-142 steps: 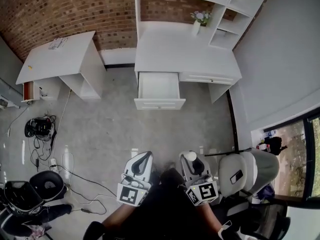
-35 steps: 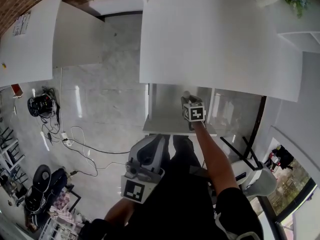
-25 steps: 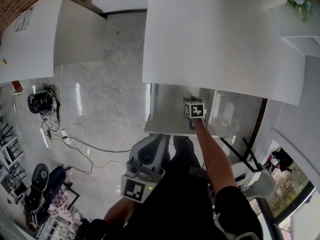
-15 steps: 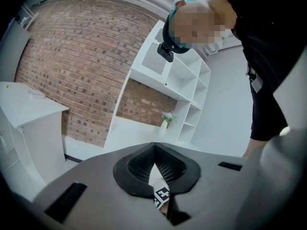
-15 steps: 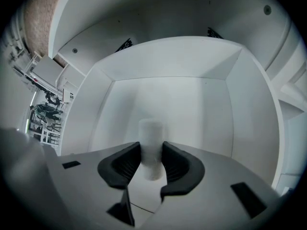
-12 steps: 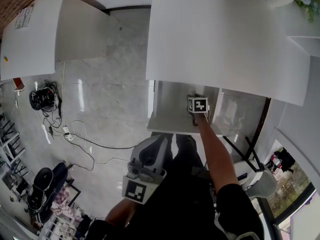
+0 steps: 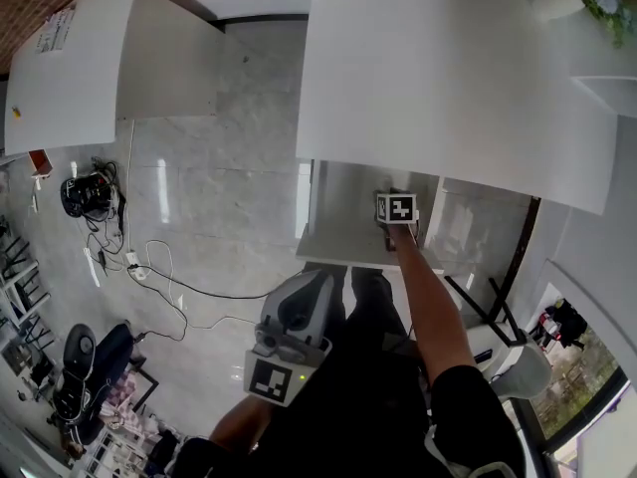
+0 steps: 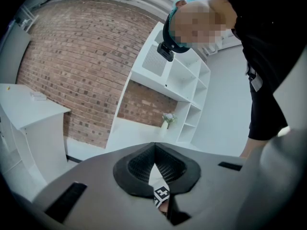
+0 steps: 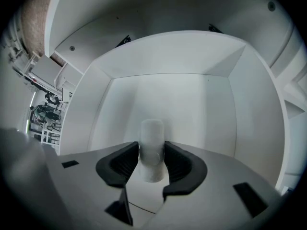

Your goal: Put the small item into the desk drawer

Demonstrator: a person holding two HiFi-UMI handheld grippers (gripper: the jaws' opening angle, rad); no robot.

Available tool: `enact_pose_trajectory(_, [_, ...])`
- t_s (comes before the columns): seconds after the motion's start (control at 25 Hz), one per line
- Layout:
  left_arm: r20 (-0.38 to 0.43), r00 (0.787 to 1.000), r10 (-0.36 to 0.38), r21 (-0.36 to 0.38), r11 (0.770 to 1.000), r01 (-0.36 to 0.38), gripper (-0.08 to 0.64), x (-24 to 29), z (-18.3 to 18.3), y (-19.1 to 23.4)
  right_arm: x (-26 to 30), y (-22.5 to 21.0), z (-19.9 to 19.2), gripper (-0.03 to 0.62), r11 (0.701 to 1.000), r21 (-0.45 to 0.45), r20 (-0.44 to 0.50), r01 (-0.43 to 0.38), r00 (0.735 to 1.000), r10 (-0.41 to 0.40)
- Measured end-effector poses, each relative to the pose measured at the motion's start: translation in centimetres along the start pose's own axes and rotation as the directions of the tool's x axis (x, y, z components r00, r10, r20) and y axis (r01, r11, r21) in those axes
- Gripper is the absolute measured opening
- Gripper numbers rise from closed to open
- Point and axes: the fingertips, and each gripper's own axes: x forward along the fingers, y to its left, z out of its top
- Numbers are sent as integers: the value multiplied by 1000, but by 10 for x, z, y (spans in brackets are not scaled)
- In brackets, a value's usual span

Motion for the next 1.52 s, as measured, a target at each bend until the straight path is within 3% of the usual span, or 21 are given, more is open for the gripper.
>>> enact_pose_trajectory(0.6, [52,998,-42,54,998,39,25,-31,22,-41,-60,20,12,189,1000,-4,106,-20,994,20])
enact_pose_trajectory(0.96, [121,990,-73,163,985,52,25,-61,31,-96,-146,29,5,99,998,-51,235,-44,971,55])
enact_pose_trajectory(1.08, [150,986,-71,209,977,38,25,-77,37,-121,-183,35,-8,43,997,-41,290,-59,955,68])
enact_pose_trajectory(1.32, [197,979,-47,234,972,-1,25,-115,41,-162,-255,44,-33,15,994,-68,407,-86,907,106])
enact_pose_trajectory(1.52, [215,976,-24,278,960,-37,25,-139,36,-188,-319,51,-45,15,986,-151,519,-68,844,137])
